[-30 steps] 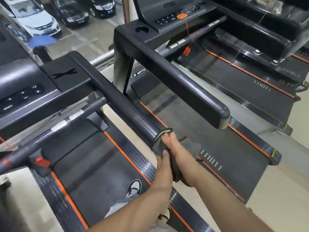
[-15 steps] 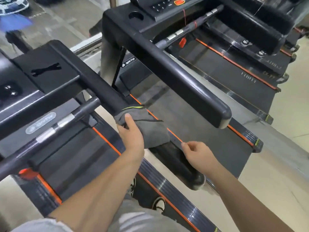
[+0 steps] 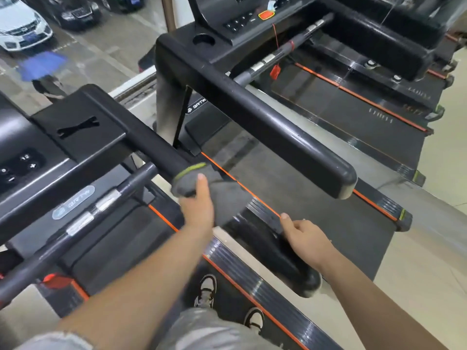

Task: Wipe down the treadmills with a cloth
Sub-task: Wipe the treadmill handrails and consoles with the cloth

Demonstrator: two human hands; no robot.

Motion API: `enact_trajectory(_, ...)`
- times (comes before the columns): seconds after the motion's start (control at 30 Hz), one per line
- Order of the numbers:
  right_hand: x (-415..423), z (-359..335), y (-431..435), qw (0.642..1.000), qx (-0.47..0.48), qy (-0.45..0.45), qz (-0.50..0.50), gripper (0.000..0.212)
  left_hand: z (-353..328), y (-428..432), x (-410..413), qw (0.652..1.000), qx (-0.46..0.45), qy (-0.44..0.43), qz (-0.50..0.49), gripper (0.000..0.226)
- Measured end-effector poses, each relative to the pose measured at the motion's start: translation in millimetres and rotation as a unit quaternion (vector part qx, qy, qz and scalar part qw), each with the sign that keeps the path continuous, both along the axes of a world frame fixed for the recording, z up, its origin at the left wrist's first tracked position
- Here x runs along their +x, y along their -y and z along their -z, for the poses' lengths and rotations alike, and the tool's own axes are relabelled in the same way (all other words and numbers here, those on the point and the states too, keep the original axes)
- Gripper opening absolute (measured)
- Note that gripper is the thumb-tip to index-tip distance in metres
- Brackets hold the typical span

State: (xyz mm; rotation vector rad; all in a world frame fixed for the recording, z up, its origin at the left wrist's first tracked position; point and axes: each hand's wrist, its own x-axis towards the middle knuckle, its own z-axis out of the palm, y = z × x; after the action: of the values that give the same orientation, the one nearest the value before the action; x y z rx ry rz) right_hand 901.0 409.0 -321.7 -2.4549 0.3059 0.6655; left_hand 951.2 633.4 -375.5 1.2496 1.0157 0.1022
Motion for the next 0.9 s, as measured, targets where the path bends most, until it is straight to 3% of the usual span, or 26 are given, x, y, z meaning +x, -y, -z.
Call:
enact_trajectory(0.13, -5.3, 5.1, 1.8, 1.0, 0.015, 0.012, 0.007, 0.056, -6.6, -19.4, 17.2, 0.995, 0.093, -0.023, -0.017, 0.088)
enact_trajectory(0.23, -9.4, 9.5, 11.0, 0.991, 0.097, -0.018, 0.09, 0.063, -2.4, 11.5, -18.7, 0.95, 0.286, 0.021, 0.124, 0.093)
enact_trajectory(0.3, -13.3, 14.4, 17.1, 0.971, 0.17, -0.036, 0.165, 0.064, 11.2, 37.7, -57.9, 0.877, 0.406, 0.032, 0.256, 0.09)
enact_trajectory(0.4, -26.4, 19.6, 27.7, 0.938, 0.242, 0.021, 0.247, 0.056, 15.5, 34.8, -90.9, 0.727, 0.54, 0.086, 0.416, 0.086)
enact_trajectory(0.47, -38.4, 21.5, 35.0, 0.934, 0.239, 0.074, 0.256, 0.049, 7.4, 11.6, -74.6, 0.614, 0.625, 0.135, 0.463, 0.073)
enact_trajectory(0.53, -49.4, 22.7, 42.2, 0.935, 0.214, 0.097, 0.266, 0.044, -8.0, -0.6, -40.5, 0.535, 0.684, 0.136, 0.477, 0.048)
enact_trajectory(0.63, -67.9, 27.1, 55.2, 0.928, 0.202, 0.106, 0.295, 0.041, -33.3, 27.2, -7.4, 0.482, 0.704, -0.017, 0.521, 0.055)
enact_trajectory(0.7, -81.2, 29.3, 64.9, 0.923, 0.206, 0.103, 0.309, 0.04, -38.4, 66.2, -15.5, 0.444, 0.682, -0.074, 0.577, 0.064)
enact_trajectory(0.9, -114.4, 36.3, 107.3, 0.91, 0.189, 0.112, 0.352, 0.047, -34.6, 195.1, -100.8, 0.316, 0.609, 0.056, 0.725, 0.05)
